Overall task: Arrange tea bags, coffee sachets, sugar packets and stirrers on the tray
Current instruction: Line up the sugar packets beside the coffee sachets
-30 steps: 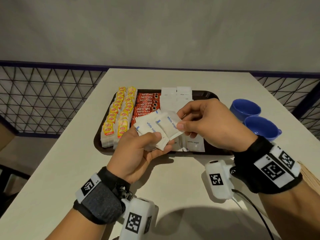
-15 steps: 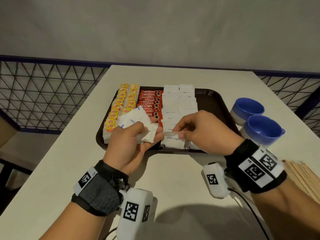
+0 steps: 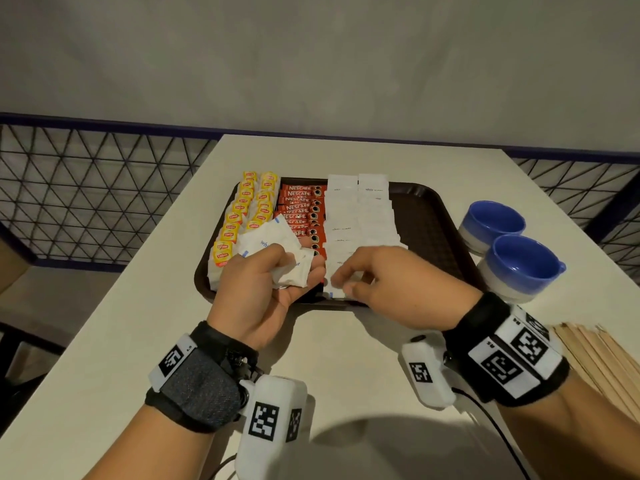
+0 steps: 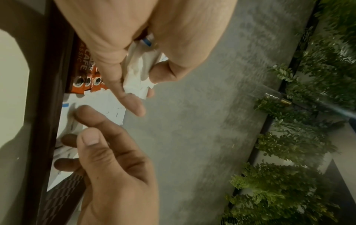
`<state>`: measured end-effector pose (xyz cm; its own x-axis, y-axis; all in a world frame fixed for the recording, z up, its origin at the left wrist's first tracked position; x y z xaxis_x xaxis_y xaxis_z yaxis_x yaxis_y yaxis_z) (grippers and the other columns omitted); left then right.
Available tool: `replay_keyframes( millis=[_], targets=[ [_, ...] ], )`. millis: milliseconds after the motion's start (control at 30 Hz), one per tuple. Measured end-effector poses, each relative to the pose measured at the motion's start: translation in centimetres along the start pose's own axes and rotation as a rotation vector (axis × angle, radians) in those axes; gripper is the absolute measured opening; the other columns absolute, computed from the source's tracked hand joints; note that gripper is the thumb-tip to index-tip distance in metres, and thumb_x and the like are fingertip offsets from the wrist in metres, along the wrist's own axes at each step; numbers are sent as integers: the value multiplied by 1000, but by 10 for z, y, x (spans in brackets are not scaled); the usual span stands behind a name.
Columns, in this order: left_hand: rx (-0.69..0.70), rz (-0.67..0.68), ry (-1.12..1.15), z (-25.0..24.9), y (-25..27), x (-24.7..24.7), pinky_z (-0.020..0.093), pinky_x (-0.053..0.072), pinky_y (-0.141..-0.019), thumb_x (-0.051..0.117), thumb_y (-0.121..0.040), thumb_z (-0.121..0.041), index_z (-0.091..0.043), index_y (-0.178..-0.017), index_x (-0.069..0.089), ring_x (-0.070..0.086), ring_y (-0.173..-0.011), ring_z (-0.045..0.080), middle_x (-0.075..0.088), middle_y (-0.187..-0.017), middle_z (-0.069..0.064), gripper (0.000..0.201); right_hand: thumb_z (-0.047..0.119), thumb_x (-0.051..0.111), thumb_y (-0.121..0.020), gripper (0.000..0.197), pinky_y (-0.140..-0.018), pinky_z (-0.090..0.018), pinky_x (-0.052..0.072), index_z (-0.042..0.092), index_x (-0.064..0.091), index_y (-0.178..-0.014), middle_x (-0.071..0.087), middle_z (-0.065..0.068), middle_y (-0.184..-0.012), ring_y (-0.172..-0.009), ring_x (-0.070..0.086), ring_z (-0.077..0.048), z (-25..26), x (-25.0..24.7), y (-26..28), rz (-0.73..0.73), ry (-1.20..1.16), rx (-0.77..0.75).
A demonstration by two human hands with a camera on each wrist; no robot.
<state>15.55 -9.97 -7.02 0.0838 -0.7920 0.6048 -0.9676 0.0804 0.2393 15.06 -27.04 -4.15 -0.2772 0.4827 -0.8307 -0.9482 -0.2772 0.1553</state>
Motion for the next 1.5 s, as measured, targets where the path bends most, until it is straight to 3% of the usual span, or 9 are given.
replay_keyframes(
  millis=[133, 200, 500, 800, 933, 1033, 1167, 1433, 1500],
  targets=[
    [7, -23, 4, -4, 1, -1, 38, 64, -65, 45, -97, 10, -2, -102, 65, 74, -81, 35, 75, -89, 18, 24, 23, 55, -106, 26, -100, -25, 48, 25, 76, -120, 65, 11, -123, -109, 60, -7, 5, 8, -2, 89, 98, -39],
    [9, -27, 23, -7, 3, 0, 40, 65, -66, 45, -97, 10, -4, -96, 65, 73, -81, 36, 75, -85, 19, 24, 24, 53, -107, 28, -106, -30, 46, 26, 74, -125, 61, 9, -125, -114, 57, -10, 6, 8, -2, 129, 158, -39],
    [13, -10, 57, -14, 5, 1, 36, 64, -63, 45, -98, 9, 3, -101, 66, 75, -72, 29, 75, -80, 18, 22, 20, 50, -106, 33, -100, -27, 47, 28, 72, -129, 65, 13, -116, -106, 59, -10, 7, 9, 5, 190, 227, -12],
    [2, -21, 58, -12, 5, 1, 37, 64, -64, 45, -98, 10, -1, -97, 64, 73, -83, 36, 74, -87, 20, 21, 31, 57, -105, 30, -94, -23, 48, 28, 70, -132, 67, 8, -121, -106, 61, -11, 10, -1, -13, 207, 290, 16],
    [-2, -29, 59, -10, 3, -1, 37, 64, -62, 46, -98, 10, -2, -99, 63, 73, -83, 36, 74, -88, 19, 21, 35, 61, -103, 26, -79, -11, 44, 30, 72, -126, 66, 14, -114, -94, 60, -3, 8, -8, -16, 156, 223, 12],
    [5, -31, 56, -10, 2, -2, 39, 64, -66, 45, -98, 10, -2, -97, 65, 73, -84, 37, 75, -84, 18, 23, 36, 62, -102, 30, -89, -18, 45, 30, 68, -131, 61, 11, -124, -105, 59, -5, 11, -22, -20, 51, 188, 0],
    [7, -34, 47, -10, 3, -2, 39, 63, -70, 45, -98, 10, -4, -96, 65, 74, -83, 36, 76, -82, 15, 24, 37, 60, -102, 48, -101, -25, 40, 31, 51, -150, 48, 6, -143, -127, 51, -16, 8, -21, -29, 140, 341, 31],
    [2, -26, 97, -10, 3, 0, 44, 64, -76, 42, -97, 10, -1, -97, 63, 73, -86, 39, 76, -77, 16, 24, 39, 59, -102, 38, -105, -26, 40, 35, 62, -140, 54, 11, -142, -122, 51, -9, 0, -18, -29, 208, 356, 12],
    [-3, -17, 136, -11, 5, 2, 49, 62, -81, 37, -96, 11, -2, -99, 62, 72, -93, 43, 75, -84, 20, 28, 38, 60, -102, 38, -105, -24, 39, 33, 63, -140, 56, 11, -142, -121, 52, -7, -3, -13, -28, 235, 353, 14]
  ],
)
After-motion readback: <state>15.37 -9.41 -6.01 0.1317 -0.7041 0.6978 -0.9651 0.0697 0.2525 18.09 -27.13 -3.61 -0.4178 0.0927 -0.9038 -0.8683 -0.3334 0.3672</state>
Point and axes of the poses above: each hand's wrist, its own y-axis away from the middle knuckle, its own x-axis out of the palm, z = x × y, the point moved 6 cm from there along -y, towards the middle knuckle
